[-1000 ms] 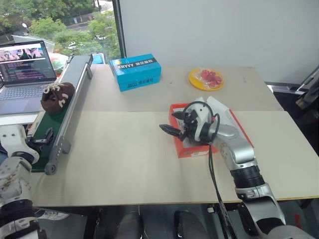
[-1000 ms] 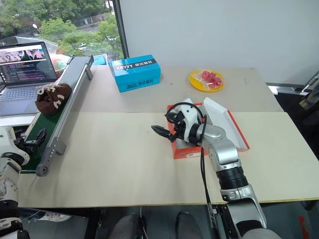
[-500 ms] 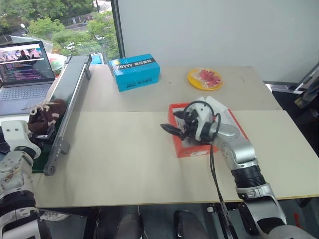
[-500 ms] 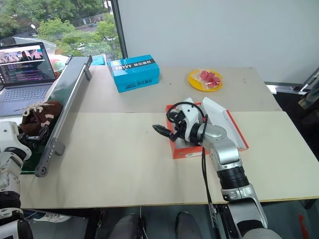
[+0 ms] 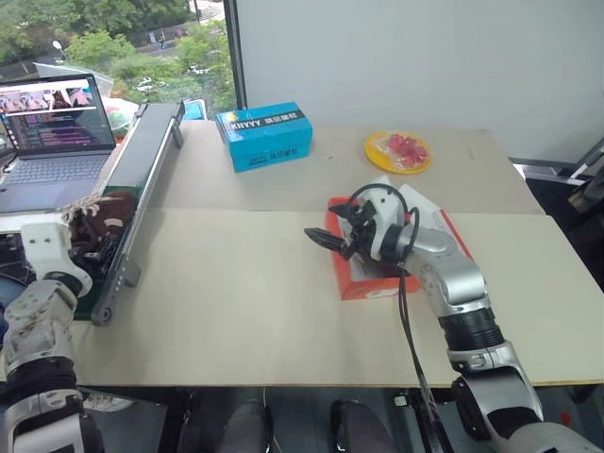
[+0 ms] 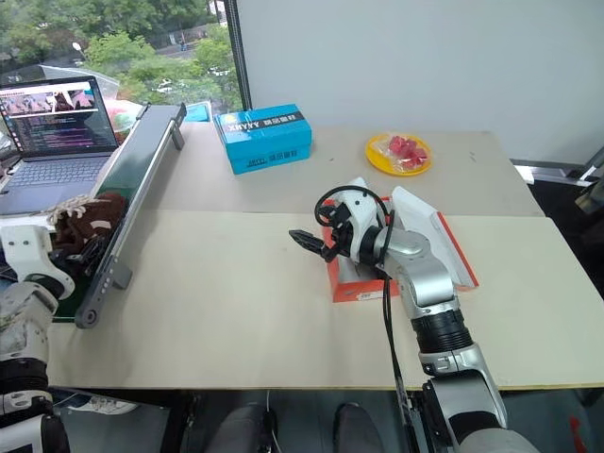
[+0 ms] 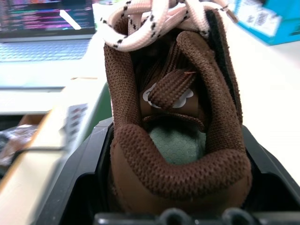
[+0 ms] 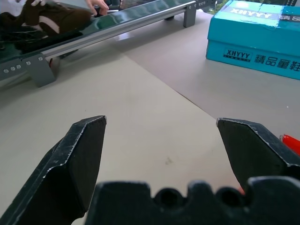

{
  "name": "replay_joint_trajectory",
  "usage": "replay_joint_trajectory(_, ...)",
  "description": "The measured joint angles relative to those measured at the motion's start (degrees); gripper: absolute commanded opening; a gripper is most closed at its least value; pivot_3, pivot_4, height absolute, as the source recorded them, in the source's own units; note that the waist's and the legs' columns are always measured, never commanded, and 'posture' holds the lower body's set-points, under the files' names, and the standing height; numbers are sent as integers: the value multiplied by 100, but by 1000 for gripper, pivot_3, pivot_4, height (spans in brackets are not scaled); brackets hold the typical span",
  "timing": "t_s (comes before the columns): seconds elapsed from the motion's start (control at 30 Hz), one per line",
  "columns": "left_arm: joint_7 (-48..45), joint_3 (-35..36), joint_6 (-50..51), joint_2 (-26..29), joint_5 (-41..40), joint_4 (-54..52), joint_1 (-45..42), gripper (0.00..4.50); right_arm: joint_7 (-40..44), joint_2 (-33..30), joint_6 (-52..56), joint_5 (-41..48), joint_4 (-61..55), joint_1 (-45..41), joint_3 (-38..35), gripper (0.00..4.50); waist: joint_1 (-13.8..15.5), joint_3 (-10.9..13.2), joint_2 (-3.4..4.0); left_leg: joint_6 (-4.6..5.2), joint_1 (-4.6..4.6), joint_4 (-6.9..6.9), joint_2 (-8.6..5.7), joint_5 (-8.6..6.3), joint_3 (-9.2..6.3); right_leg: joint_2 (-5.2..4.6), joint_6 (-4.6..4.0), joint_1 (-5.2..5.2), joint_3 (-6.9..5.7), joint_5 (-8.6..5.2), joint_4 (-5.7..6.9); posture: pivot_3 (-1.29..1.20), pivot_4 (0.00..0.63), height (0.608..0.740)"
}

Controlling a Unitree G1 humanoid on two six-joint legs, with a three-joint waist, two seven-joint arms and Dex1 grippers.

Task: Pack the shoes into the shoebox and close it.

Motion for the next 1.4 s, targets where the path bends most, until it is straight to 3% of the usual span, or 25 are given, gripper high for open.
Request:
replay_joint_trajectory(0.2,392,-400,576,-750,-449,-1731,-802,2569,-666,548,867,788,32,-614,-874,4500,-17,-1,-2,-5,7,5,0,3,-8,-1,1,3,6,1,3,0,150,740)
replay_joint_trajectory(0.27,547,-873,807,-1384,-508,-2189,-782,2569,-1075,811,1265,1157,35,-757,-1309,4500,-26,-2,-3,-5,6,4,1,3,-8,2,1,4,8,1,5,0,150,740)
replay_joint_trajectory(0.4,801,-1513,987,-2438,-526,-2138,-695,2569,-1549,1145,1684,1447,57,-892,-1489,4500,-81,-1,-3,-2,4,4,1,2,-2,7,0,1,9,2,5,0,150,740)
replay_joint_trajectory(0.63,858,-2200,942,-3275,-371,-2122,-701,2569,-2087,1429,2057,1672,50,-892,-1623,4500,-114,-1,-3,0,3,2,-2,2,-6,5,0,-1,13,2,3,0,150,740)
replay_joint_trajectory(0.83,1076,-2290,1015,-3628,-299,-2354,-501,2569,-2242,1416,2095,1822,107,-896,-1784,4500,-121,-1,-3,4,4,2,0,0,-21,7,1,-1,19,1,0,0,150,740)
replay_joint_trajectory(1.33,1196,-2492,1781,-3563,-427,-3343,-227,2569,-2312,1180,1829,1934,873,-1208,-2159,4500,-114,-1,-3,6,4,2,0,-1,-27,10,1,0,21,2,-1,0,150,740)
replay_joint_trajectory(1.37,1191,-2537,1801,-3574,-428,-3357,-219,2566,-2312,1182,1813,1935,906,-1238,-2176,3976,-112,-1,-3,6,4,2,-1,-1,-27,9,1,-1,21,2,-2,0,150,740)
replay_joint_trajectory(1.4,1191,-2570,1804,-3585,-428,-3372,-219,2566,-2310,1187,1804,1936,918,-1267,-2178,3731,-111,-1,-3,6,3,2,0,-1,-27,9,1,0,21,1,-3,0,150,740)
